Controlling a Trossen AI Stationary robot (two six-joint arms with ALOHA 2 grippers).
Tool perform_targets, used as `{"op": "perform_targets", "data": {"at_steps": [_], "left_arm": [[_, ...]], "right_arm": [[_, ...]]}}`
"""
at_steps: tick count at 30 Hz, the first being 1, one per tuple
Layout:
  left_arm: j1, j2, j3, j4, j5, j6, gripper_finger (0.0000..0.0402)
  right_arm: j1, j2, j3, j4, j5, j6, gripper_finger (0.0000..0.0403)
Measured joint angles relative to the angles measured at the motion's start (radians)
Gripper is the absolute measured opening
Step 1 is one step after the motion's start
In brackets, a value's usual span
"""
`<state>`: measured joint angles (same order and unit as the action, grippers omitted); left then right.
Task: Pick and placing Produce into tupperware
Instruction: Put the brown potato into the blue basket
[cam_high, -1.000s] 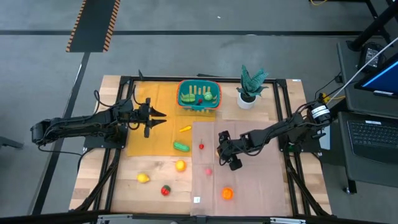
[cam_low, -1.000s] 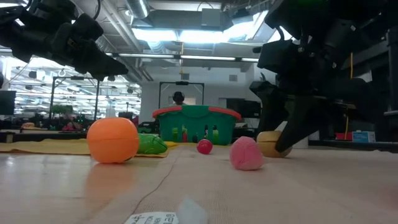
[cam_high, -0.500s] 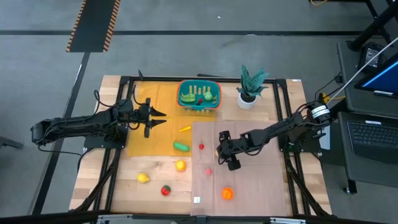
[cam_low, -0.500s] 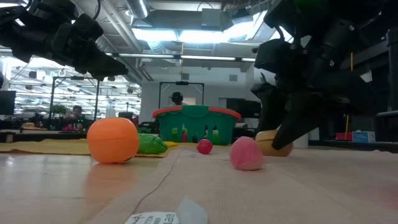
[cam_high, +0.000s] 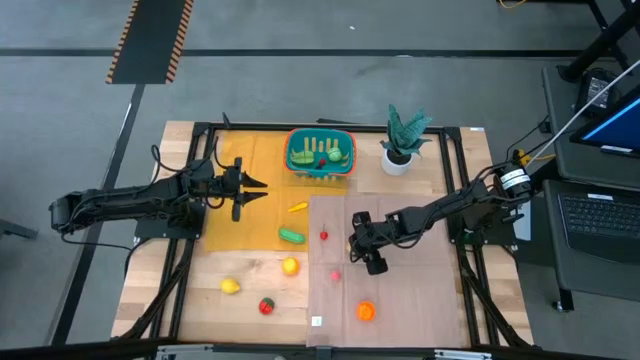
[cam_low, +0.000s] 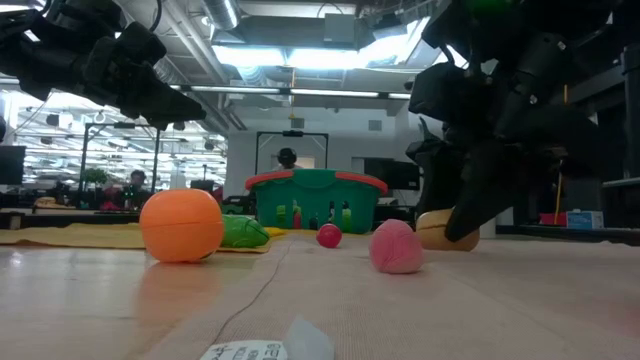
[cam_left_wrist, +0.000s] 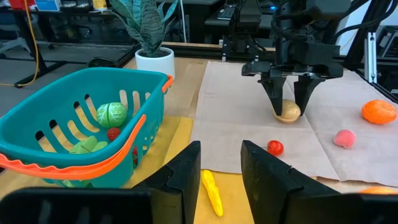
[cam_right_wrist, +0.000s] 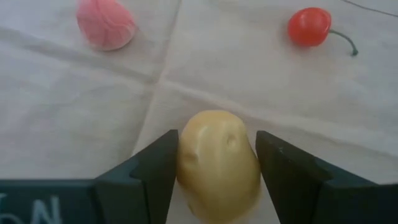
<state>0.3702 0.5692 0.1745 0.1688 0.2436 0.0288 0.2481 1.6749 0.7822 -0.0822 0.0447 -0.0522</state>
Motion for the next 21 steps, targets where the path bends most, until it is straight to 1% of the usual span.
{"op": "perform_targets", "data": {"at_steps": [4, 9, 12, 21], "left_arm": [[0.000, 0.000, 0.000, 0.000, 0.000, 0.000, 0.0099], [0.000, 0.000, 0.000, 0.000, 0.000, 0.000, 0.0090], [0.000, 0.000, 0.000, 0.000, 0.000, 0.000, 0.0086], [0.000, 0.000, 0.000, 0.000, 0.000, 0.000, 0.0073]], "right_arm": [[-0.010, 0.000, 0.000, 0.000, -0.003, -0.004, 0.0214], [-0.026, 0.000, 0.000, -0.003, -0.046, -0.005, 0.0214], [-0.029, 0.001, 0.000, -0.003, -0.050, -0.009, 0.0211], [-0.029, 0.001, 0.000, 0.036, -0.039, -0.036, 0.0162]]}}
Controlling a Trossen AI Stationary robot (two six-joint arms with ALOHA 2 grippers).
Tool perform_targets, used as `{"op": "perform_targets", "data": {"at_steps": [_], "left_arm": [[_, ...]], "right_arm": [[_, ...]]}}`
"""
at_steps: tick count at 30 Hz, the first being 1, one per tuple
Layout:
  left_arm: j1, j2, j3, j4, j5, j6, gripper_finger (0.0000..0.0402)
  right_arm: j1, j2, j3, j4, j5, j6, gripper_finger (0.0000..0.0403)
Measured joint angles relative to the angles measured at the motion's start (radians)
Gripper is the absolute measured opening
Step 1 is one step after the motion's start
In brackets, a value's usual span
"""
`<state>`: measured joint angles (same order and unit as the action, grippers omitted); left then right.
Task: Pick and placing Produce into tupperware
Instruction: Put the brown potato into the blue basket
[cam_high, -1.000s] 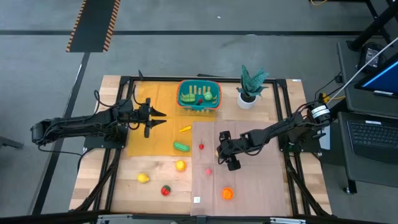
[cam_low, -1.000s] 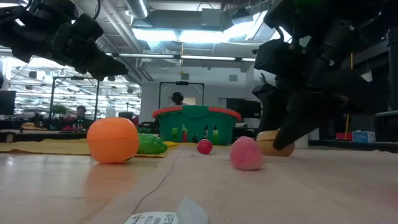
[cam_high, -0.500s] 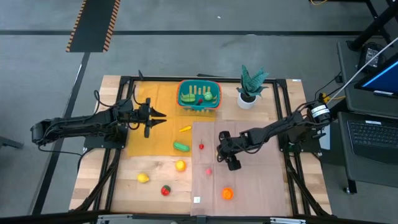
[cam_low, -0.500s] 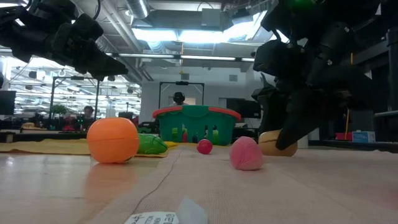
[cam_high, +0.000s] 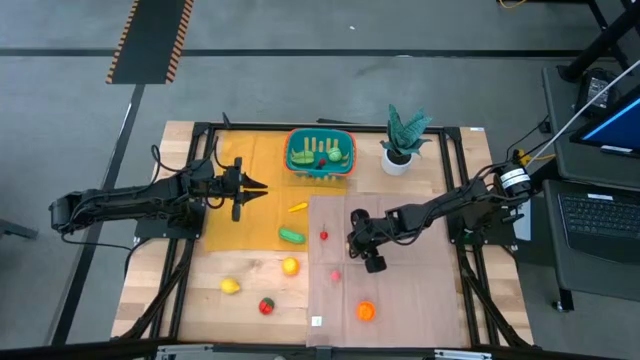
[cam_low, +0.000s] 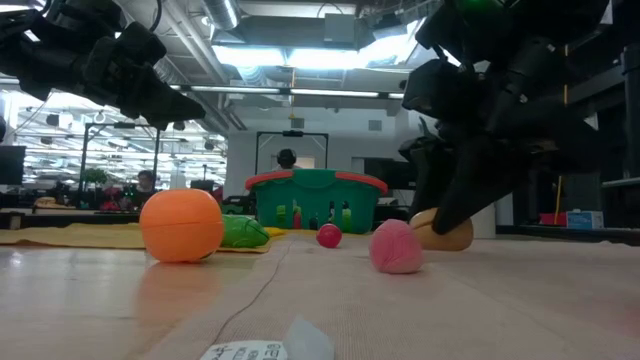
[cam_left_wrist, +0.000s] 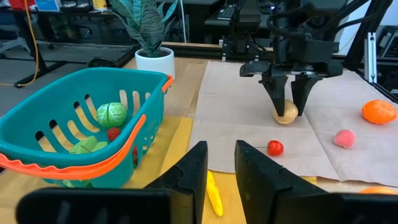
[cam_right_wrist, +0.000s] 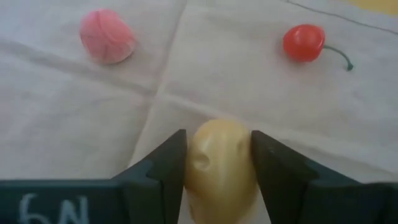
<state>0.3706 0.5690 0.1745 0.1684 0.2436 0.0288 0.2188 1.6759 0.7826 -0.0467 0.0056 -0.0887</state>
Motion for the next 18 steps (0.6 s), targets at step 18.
{"op": "perform_targets", "data": {"at_steps": [18], "left_arm": [[0.000, 0.000, 0.000, -0.003, 0.000, 0.000, 0.0083]], "right_arm": [[0.000, 0.003, -0.003, 0.005, 0.050, 0.111, 0.0208]]}}
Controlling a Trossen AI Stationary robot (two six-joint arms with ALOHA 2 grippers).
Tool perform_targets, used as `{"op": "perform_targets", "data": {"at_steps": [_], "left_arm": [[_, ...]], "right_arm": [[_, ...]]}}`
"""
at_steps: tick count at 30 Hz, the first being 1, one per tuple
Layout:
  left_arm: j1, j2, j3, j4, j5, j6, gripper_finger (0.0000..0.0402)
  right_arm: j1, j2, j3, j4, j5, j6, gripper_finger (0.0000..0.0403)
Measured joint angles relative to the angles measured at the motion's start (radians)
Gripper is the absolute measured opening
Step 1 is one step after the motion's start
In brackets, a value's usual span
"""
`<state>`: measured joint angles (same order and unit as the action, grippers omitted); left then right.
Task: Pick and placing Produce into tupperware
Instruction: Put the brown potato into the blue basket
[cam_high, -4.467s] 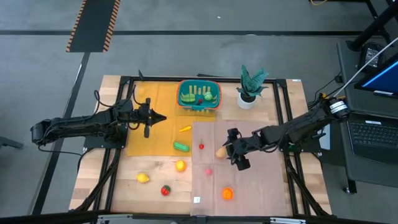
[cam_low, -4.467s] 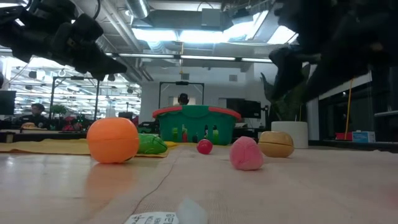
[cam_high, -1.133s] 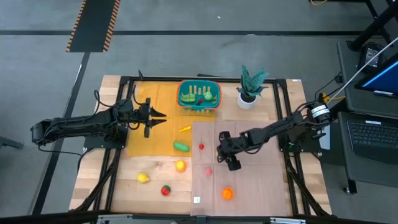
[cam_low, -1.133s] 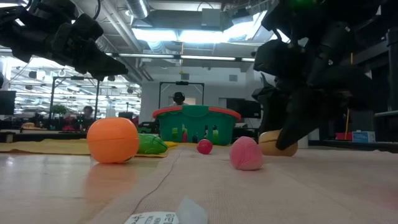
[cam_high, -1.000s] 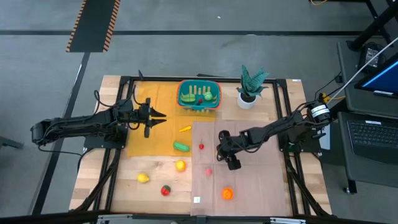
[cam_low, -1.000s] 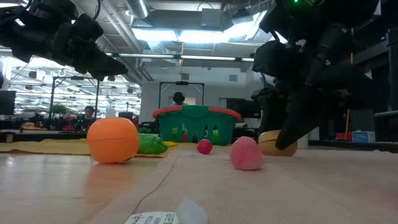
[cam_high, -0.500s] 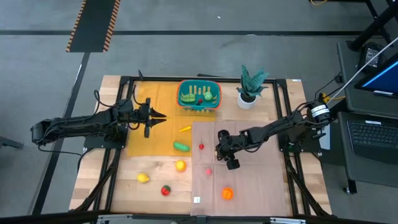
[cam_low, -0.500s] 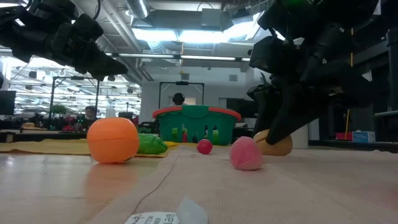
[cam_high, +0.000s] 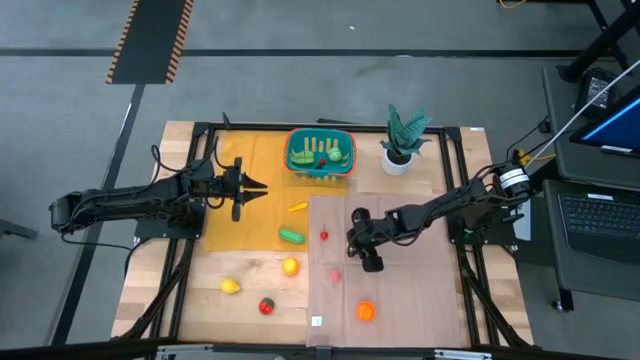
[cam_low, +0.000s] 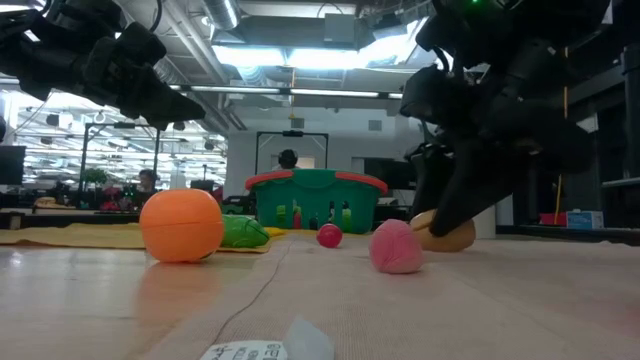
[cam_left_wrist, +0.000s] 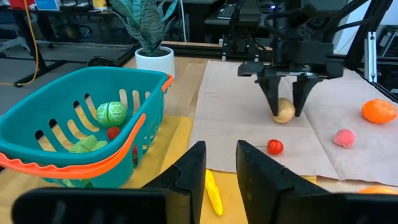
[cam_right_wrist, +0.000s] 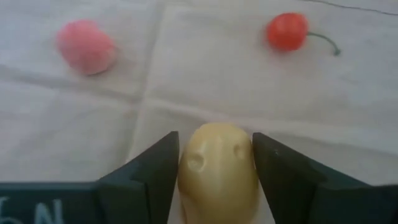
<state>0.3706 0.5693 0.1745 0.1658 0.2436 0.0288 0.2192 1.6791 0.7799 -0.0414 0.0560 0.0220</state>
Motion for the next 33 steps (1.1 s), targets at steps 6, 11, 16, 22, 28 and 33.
{"op": "perform_targets", "data": {"at_steps": [6, 11, 16, 22, 28, 33], "left_arm": [[0.000, 0.000, 0.000, 0.000, 0.000, 0.000, 0.0097], [0.000, 0.000, 0.000, 0.000, 0.000, 0.007, 0.0107], [0.000, 0.000, 0.000, 0.000, 0.000, 0.007, 0.0116], [0.000, 0.000, 0.000, 0.000, 0.000, 0.007, 0.0125], [0.000, 0.000, 0.000, 0.001, 0.000, 0.006, 0.0129], [0.000, 0.000, 0.000, 0.001, 0.000, 0.006, 0.0122]], "right_arm": [[0.001, 0.000, 0.000, 0.017, 0.040, 0.000, 0.0234], [0.001, 0.000, 0.000, 0.021, 0.041, -0.004, 0.0252], [0.001, 0.000, 0.000, 0.021, 0.041, -0.005, 0.0255], [0.001, -0.004, 0.000, -0.015, 0.034, 0.021, 0.0256], [0.001, -0.004, 0.000, -0.070, -0.008, 0.052, 0.0256], [-0.013, -0.005, 0.033, -0.145, -0.042, 0.048, 0.0256]]}}
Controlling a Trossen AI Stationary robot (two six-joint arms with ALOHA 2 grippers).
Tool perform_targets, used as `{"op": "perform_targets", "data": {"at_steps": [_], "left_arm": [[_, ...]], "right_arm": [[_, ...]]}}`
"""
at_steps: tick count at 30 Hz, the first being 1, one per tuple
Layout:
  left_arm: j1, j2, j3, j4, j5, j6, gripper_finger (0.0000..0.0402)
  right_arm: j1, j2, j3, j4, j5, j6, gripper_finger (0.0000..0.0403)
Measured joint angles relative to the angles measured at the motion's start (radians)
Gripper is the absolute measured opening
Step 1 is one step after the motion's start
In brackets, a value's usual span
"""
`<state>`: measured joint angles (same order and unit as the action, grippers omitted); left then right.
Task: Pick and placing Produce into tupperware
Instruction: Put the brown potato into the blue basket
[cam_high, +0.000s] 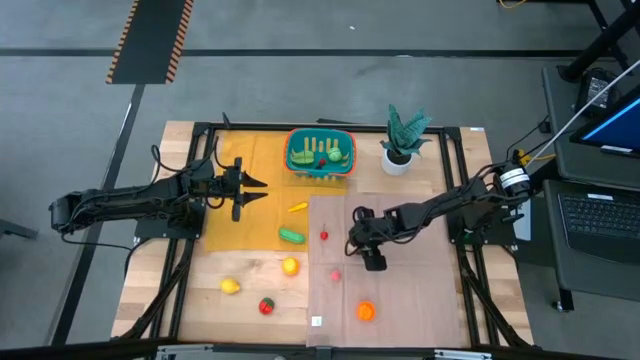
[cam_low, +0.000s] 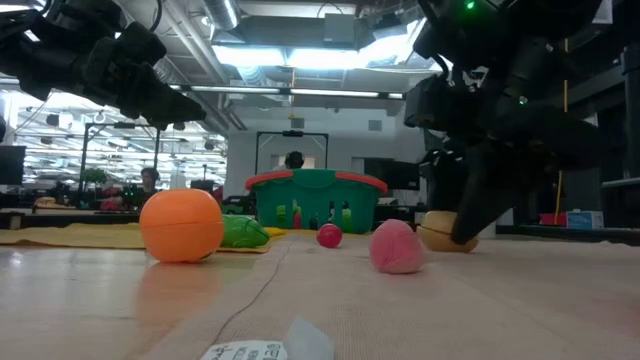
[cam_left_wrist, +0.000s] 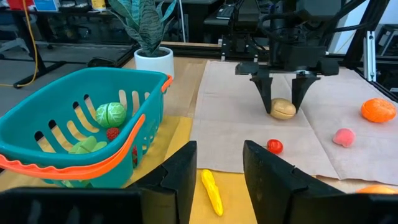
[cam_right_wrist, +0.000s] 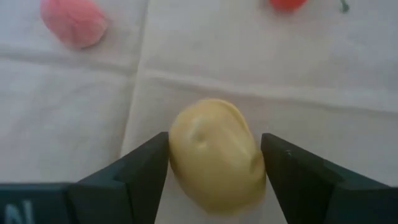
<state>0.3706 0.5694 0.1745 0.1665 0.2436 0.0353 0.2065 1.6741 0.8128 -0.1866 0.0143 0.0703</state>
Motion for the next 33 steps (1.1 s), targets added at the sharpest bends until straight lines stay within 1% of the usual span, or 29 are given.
{"op": "perform_targets", "data": {"at_steps": [4, 10, 15, 24, 33], "left_arm": [[0.000, 0.000, 0.000, 0.000, 0.000, 0.000, 0.0113], [0.000, 0.000, 0.000, 0.000, 0.000, 0.000, 0.0101], [0.000, 0.000, 0.000, 0.000, 0.000, 0.000, 0.0091], [0.000, 0.000, 0.000, -0.001, 0.000, 0.000, 0.0074], [0.000, 0.000, 0.000, 0.000, 0.000, 0.000, 0.0057]], "right_arm": [[-0.001, 0.000, 0.018, -0.018, -0.001, -0.042, 0.0256], [-0.012, 0.035, 0.019, -0.017, -0.055, -0.057, 0.0256], [-0.012, 0.057, 0.020, 0.009, -0.045, -0.103, 0.0255], [-0.012, 0.057, 0.020, 0.011, -0.037, -0.103, 0.0255], [-0.012, 0.058, 0.090, -0.102, -0.033, -0.110, 0.0255]]}}
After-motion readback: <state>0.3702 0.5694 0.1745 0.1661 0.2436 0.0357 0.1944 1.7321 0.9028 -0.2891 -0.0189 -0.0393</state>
